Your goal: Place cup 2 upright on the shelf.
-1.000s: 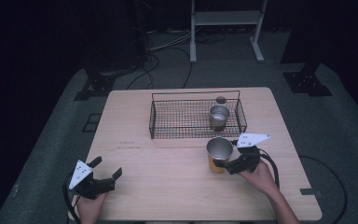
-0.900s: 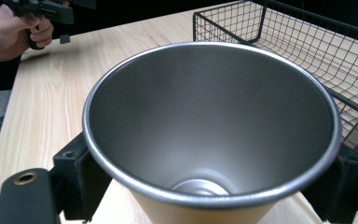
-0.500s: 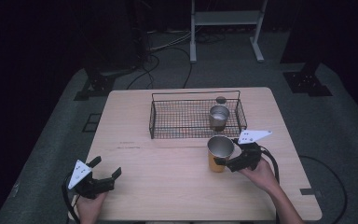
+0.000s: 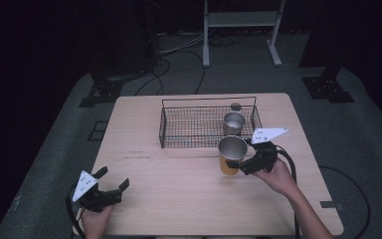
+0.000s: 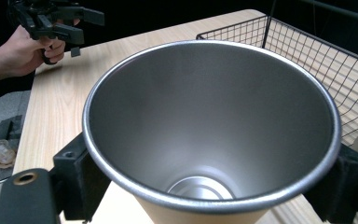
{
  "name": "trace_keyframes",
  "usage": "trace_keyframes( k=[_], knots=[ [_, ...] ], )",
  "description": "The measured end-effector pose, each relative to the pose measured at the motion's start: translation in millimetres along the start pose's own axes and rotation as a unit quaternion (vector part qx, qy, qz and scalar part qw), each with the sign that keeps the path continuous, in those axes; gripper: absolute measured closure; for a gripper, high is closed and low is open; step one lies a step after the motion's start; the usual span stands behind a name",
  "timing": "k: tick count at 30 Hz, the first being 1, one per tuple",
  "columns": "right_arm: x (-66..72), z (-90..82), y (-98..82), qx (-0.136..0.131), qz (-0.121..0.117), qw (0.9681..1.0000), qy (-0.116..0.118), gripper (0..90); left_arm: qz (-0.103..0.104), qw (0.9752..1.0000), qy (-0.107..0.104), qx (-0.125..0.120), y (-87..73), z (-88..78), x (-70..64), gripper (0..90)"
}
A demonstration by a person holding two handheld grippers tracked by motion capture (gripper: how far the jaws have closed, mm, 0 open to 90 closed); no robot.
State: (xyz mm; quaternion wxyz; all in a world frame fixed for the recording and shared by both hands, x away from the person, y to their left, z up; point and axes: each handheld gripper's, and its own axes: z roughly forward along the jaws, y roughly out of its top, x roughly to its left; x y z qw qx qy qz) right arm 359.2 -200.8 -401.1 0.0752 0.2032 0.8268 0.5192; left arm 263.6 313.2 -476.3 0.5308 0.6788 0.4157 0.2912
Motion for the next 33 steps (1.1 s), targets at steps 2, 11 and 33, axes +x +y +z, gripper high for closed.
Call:
trace_keyframes(
  k=[2,11,33],
  knots=[
    [-1.3,-1.8,4.2,0.0,0.0,1.0,0.0,13.8,0.0,1.0,-0.001,0.001,0.1,-0.1,0.1,1.7],
    [-8.4,-11.1,23.9,-0.008,-0.009,0.9999,0.0,13.8,0.0,1.0,0.0,-0.001,-0.3,-0.6,-0.3,1.7],
    [-18.3,-9.7,68.4,-0.013,-0.013,0.9996,0.022,13.8,0.001,1.0,-0.007,0.001,0.0,2.1,-3.6,1.7]
  ],
)
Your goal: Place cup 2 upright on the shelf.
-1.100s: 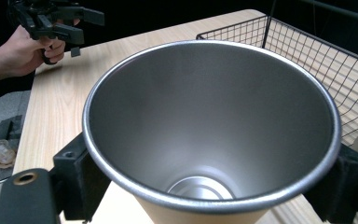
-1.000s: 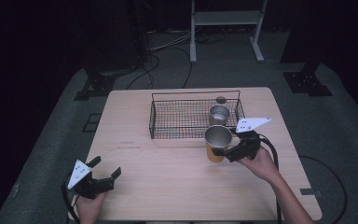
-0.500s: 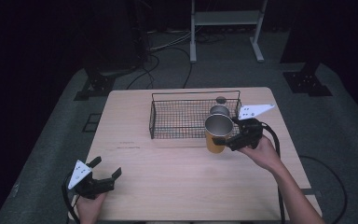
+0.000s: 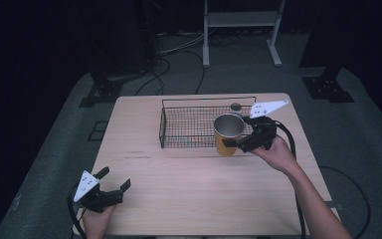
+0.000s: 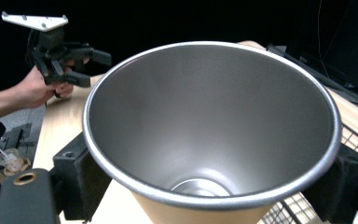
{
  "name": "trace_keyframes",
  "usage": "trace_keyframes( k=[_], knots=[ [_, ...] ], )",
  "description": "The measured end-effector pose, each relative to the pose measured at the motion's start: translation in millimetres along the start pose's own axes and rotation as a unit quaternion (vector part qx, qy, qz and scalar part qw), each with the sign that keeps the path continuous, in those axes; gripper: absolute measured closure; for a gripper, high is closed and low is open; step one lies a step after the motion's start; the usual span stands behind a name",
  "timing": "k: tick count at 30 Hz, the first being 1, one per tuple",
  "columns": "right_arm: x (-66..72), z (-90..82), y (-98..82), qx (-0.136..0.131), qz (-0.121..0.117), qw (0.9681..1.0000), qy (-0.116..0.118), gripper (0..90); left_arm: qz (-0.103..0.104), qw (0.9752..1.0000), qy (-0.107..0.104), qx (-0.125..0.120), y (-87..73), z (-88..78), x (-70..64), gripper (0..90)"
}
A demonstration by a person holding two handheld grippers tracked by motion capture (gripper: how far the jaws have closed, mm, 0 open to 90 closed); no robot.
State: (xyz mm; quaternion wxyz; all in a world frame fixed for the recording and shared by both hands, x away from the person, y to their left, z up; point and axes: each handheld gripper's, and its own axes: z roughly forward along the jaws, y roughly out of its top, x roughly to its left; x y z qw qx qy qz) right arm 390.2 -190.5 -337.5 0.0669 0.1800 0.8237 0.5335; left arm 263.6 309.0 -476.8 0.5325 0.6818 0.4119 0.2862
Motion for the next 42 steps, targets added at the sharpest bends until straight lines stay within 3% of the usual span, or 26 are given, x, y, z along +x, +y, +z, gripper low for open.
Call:
trace_keyframes(
  k=[21,42],
  knots=[
    [-20.7,25.3,43.3,0.001,-0.016,0.9999,0.001,13.7,0.0,1.0,-0.005,0.002,-0.6,1.4,-2.8,1.7],
    [-39.0,49.4,68.3,0.011,-0.024,0.9996,-0.003,13.7,0.002,1.0,-0.004,-0.001,0.7,1.2,-2.6,1.7]
  ],
)
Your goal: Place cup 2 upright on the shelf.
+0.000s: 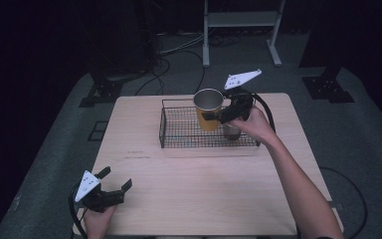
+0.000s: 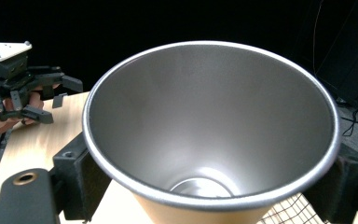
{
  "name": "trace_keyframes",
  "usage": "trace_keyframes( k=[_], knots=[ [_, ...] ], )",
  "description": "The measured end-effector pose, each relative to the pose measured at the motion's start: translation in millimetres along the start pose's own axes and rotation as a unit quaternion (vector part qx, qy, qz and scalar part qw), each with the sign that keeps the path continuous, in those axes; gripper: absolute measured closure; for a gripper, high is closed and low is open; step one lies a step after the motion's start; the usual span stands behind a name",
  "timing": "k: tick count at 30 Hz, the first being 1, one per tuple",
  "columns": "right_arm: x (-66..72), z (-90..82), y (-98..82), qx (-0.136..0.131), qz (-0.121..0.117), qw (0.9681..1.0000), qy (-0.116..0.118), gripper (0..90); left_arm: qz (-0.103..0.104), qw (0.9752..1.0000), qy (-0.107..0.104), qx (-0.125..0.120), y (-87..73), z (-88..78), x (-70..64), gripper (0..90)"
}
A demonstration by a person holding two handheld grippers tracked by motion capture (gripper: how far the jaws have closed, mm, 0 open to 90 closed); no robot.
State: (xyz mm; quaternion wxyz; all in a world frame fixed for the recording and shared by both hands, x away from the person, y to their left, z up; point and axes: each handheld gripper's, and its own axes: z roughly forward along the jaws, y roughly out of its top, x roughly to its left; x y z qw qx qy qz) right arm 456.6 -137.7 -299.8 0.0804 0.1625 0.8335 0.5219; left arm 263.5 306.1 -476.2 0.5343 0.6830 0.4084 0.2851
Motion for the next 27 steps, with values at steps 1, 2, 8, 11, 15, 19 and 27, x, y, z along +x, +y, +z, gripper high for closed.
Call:
trace_keyframes(
  k=[1,2,8,11,15,19,27],
  knots=[
    [-2.9,1.7,2.9,0.003,-0.001,1.0,-0.001,13.7,0.0,1.0,0.0,0.0,0.0,-0.1,0.2,1.7],
    [-2.9,1.7,2.9,0.003,-0.001,1.0,-0.001,13.7,0.0,1.0,0.0,0.0,0.0,-0.1,0.2,1.7],
    [-12.8,7.1,13.0,0.001,-0.003,1.0,-0.007,13.7,-0.002,1.0,0.0,-0.002,0.1,-0.8,1.1,1.7],
    [-14.7,10.6,17.1,-0.004,-0.004,1.0,-0.008,13.7,-0.002,1.0,0.001,-0.002,0.2,-1.1,1.2,1.7],
    [-18.2,17.8,21.6,-0.001,-0.008,0.9999,-0.007,13.7,-0.001,1.0,0.001,-0.003,0.4,-1.2,1.6,1.7],
    [-20.2,24.0,28.2,-0.004,-0.012,0.9999,-0.009,13.7,-0.002,1.0,0.001,-0.004,0.4,-1.7,2.1,1.7],
    [-29.0,36.8,28.0,-0.009,-0.006,0.9999,-0.009,13.6,-0.002,1.0,0.0,-0.005,0.4,-1.8,2.3,1.7]
  ],
)
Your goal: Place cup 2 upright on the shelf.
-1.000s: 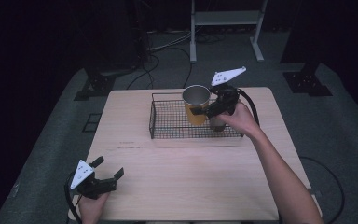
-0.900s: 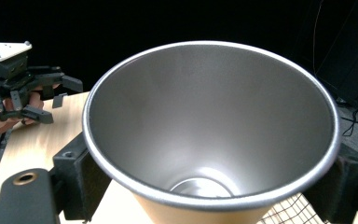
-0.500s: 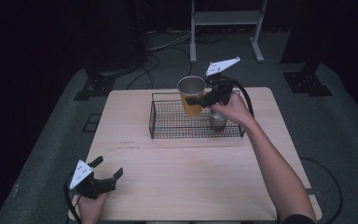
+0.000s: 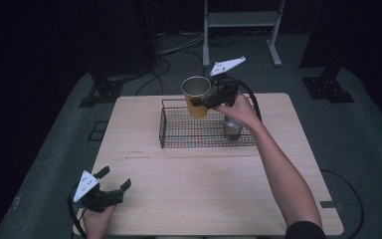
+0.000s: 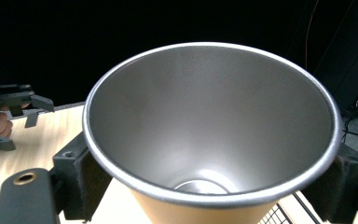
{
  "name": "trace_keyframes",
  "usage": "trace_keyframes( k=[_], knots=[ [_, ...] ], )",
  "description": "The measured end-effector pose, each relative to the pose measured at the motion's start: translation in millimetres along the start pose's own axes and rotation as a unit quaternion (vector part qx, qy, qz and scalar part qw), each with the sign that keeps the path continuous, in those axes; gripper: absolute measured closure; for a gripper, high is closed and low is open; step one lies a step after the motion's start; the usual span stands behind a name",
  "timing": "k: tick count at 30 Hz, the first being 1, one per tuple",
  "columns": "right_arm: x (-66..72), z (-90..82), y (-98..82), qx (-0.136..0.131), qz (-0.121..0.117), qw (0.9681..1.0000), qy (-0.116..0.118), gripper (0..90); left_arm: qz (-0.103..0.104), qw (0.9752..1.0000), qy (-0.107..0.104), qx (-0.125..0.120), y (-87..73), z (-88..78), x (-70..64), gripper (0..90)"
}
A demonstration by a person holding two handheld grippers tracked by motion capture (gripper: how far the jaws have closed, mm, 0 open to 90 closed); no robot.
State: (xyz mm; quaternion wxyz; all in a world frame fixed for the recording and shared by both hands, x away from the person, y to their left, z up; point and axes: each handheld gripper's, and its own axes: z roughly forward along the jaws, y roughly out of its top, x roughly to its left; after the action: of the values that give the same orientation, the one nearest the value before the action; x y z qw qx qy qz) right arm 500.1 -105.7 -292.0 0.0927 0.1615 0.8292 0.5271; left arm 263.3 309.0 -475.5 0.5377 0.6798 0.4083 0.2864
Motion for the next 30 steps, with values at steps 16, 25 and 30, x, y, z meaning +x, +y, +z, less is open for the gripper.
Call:
trace_keyframes(
  k=[16,25,30],
  knots=[
    [-12.8,24.6,-9.1,-0.007,0.016,0.9998,-0.001,13.6,0.004,1.0,-0.003,0.002,-0.1,0.9,-0.9,1.7],
    [-19.2,39.7,-23.7,-0.002,0.023,0.9997,-0.003,13.6,0.005,1.0,-0.001,0.003,-0.2,-1.5,0.2,1.7],
    [-21.3,50.4,-31.6,0.011,0.028,0.9995,-0.001,13.6,0.003,1.0,0.0,0.002,-0.2,-1.9,0.2,1.7]
  ],
)
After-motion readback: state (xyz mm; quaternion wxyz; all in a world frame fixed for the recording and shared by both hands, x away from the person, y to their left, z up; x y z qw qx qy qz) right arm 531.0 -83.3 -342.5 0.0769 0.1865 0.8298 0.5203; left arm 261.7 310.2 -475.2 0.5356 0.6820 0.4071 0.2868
